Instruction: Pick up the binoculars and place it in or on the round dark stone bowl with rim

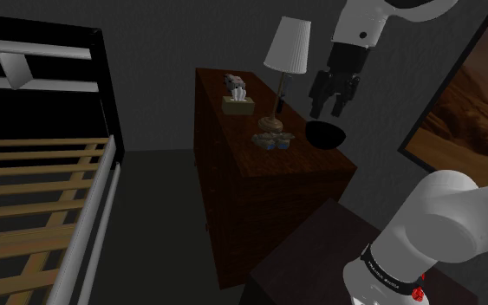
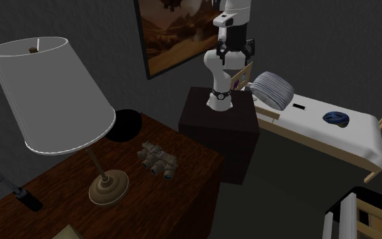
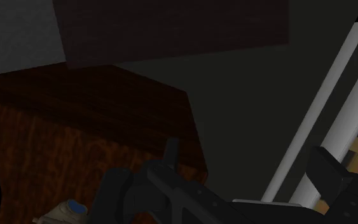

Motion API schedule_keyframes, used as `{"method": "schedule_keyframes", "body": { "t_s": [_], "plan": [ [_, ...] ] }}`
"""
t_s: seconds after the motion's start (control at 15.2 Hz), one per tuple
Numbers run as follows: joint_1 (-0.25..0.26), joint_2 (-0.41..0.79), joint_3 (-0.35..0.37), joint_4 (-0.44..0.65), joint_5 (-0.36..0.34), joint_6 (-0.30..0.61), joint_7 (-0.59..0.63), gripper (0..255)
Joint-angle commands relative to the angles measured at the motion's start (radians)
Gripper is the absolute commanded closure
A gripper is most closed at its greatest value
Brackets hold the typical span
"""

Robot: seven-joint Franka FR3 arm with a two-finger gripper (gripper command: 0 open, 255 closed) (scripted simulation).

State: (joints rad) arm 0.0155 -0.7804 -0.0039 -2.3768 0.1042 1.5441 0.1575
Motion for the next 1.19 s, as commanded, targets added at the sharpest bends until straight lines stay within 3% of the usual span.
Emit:
{"method": "schedule_keyframes", "body": {
  "t_s": [0.0, 0.59, 1.12],
  "plan": [
    [0.000, 0.000, 0.000, 0.000, 0.000, 0.000, 0.000, 0],
    [-0.037, 0.201, -0.118, -0.022, -0.093, 0.238, -0.182, 0],
    [-0.056, 0.448, -0.216, 0.053, -0.119, 0.430, -0.338, 0]
  ]
}}
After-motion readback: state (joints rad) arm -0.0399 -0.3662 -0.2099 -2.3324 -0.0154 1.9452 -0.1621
